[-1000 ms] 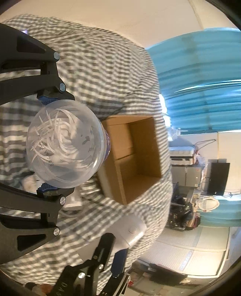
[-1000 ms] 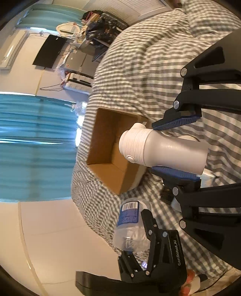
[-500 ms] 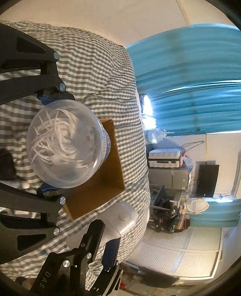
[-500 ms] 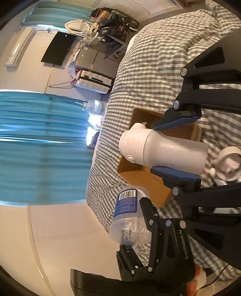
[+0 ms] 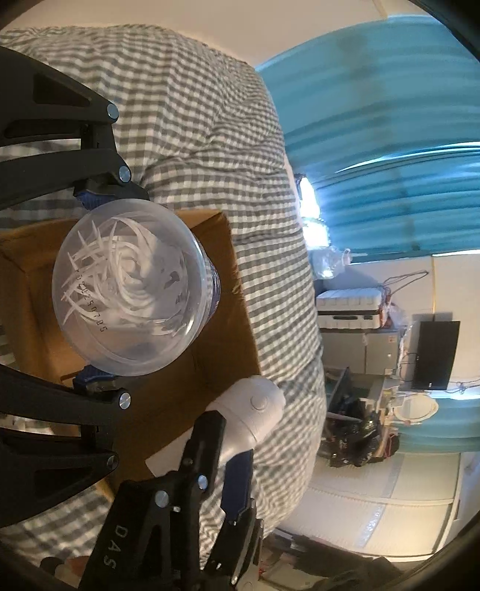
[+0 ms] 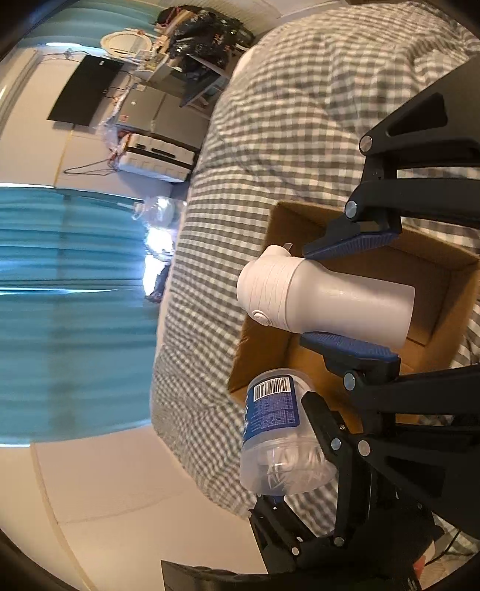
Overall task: Organize objects
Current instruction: 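Carry both bottles over the cardboard box and open both tools to drop them, then move both tools back to the remaining items beside the box, then grasp the pale blue case with left tool while right tool grasps white ring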
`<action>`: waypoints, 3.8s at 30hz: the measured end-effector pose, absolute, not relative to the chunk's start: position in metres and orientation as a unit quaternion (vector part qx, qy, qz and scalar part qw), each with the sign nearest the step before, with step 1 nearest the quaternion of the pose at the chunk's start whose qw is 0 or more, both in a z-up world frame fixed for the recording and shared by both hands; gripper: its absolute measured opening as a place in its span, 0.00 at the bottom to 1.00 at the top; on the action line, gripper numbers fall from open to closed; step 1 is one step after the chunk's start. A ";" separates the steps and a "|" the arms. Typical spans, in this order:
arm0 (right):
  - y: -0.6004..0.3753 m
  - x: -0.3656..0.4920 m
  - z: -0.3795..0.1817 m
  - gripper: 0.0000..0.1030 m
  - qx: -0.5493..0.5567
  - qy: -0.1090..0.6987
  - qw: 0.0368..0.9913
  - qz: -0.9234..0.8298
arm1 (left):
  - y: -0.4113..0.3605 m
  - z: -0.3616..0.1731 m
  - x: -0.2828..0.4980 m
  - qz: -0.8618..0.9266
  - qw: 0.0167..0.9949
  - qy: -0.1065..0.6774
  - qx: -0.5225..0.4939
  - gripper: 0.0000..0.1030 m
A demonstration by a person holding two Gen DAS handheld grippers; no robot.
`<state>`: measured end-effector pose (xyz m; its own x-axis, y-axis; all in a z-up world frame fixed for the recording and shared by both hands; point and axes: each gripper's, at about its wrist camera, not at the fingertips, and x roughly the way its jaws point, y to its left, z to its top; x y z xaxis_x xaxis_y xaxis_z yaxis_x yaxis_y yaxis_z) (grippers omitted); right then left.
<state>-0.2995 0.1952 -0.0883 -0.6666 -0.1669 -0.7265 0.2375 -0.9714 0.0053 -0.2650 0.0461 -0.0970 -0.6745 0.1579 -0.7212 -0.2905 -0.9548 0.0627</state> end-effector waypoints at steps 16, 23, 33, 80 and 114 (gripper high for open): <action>0.212 -0.295 -0.102 0.40 0.392 0.015 0.117 -0.912 | 0.056 -0.122 -0.267 0.896 0.130 0.099 -0.413 0.86; 0.221 -0.263 -0.063 0.50 0.365 0.014 0.102 -0.925 | 0.050 -0.088 -0.243 0.901 0.122 0.096 -0.405 0.91; 0.225 -0.187 -0.011 0.56 0.336 0.040 0.087 -0.937 | 0.027 -0.032 -0.176 0.917 0.092 0.082 -0.380 0.91; 0.210 -0.123 -0.181 0.10 0.515 0.041 0.077 -0.853 | 0.031 -0.184 -0.064 0.846 0.108 0.104 -0.512 0.76; 0.213 -0.100 -0.153 0.06 0.474 0.027 0.075 -0.877 | 0.051 -0.213 -0.077 0.805 0.156 0.085 -0.566 0.39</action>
